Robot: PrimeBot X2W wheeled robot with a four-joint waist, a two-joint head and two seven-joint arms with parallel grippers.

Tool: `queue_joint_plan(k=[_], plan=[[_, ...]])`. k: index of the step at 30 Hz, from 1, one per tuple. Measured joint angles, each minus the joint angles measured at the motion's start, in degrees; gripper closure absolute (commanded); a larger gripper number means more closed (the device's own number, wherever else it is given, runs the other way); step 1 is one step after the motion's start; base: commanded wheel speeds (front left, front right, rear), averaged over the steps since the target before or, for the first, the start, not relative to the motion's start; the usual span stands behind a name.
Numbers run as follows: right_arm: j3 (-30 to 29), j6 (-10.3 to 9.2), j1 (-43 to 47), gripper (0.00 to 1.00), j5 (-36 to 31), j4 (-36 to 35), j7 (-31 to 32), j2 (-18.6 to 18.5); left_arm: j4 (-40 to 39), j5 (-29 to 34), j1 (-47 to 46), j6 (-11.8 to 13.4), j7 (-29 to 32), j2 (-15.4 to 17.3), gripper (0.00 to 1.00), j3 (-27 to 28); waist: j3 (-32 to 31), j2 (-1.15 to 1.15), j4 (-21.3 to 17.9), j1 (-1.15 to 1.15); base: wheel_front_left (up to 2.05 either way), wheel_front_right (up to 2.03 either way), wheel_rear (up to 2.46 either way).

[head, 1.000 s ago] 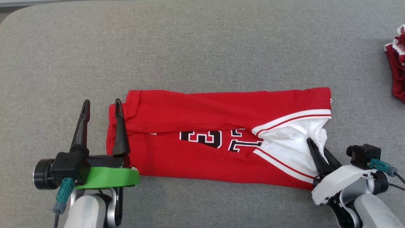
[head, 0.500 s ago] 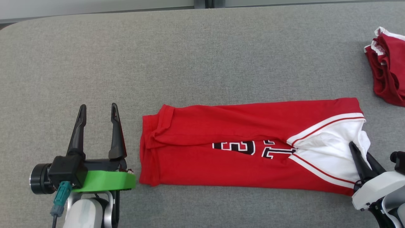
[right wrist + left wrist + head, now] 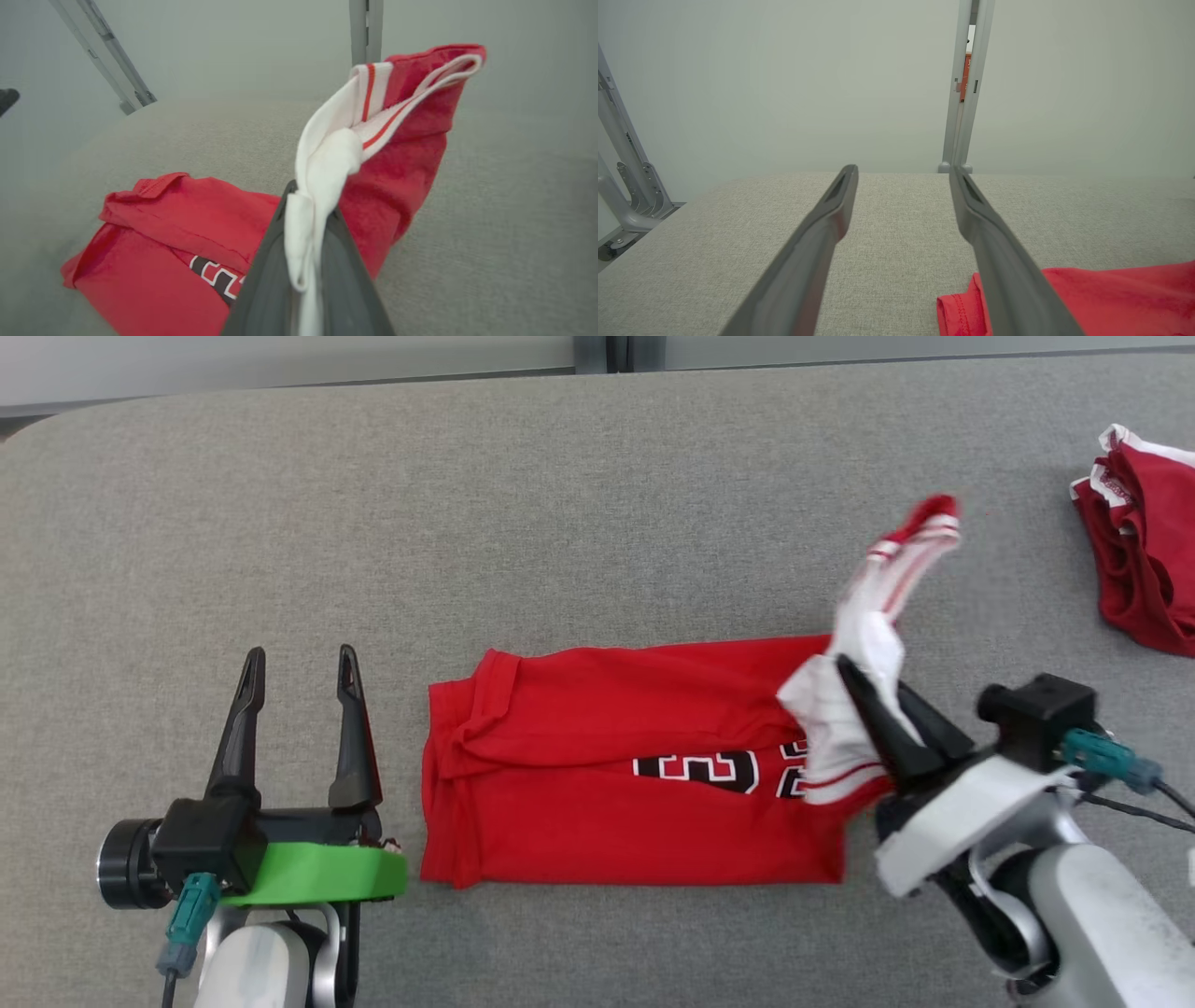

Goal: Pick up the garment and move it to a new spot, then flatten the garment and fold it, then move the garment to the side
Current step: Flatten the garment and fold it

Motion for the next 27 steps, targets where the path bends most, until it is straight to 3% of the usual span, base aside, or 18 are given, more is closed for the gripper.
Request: queue_joint_plan(k=[7,12,18,20,21,27], plan=[[14.91,-0.02,-7.43,1.0,3.14,1.59,2.14,7.39,-0.03,0.08,-1.12,-0.32,-0.01,-0.78,0.0,-0.32,1.2,0.0,1.77,0.0,0.0,0.0,0.0],[20.75,-0.02,-10.61,1.0,5.65,8.03,-0.38,12.44,-0.07,0.08,-1.8,-0.66,-0.01,-1.27,0.0,-0.8,2.35,0.0,3.4,0.0,0.0,0.0,0.0],[25.9,-0.03,-13.98,1.0,9.2,15.67,-3.72,14.66,0.07,0.23,-2.41,-0.77,-0.01,-1.81,0.0,-1.22,4.38,0.0,4.72,0.0,0.0,0.0,0.0],[27.09,-0.03,-15.05,0.52,10.09,17.69,-5.57,14.96,0.16,0.31,-2.64,-0.8,-0.01,-1.91,0.0,-1.29,5.01,0.0,4.94,0.01,0.0,0.0,0.0],[27.42,-0.03,-15.51,0.0,10.16,18.4,-6.38,15.06,0.19,0.43,-2.72,-0.8,0.0,-1.96,0.0,-1.26,5.21,0.0,4.98,0.0,0.0,0.0,0.0],[29.16,-0.02,-18.5,0.0,10.51,18.85,-15.02,15.24,0.82,0.52,-2.89,-0.8,0.0,-2.1,0.0,-1.15,5.29,0.0,4.29,0.0,0.0,0.0,0.0]])
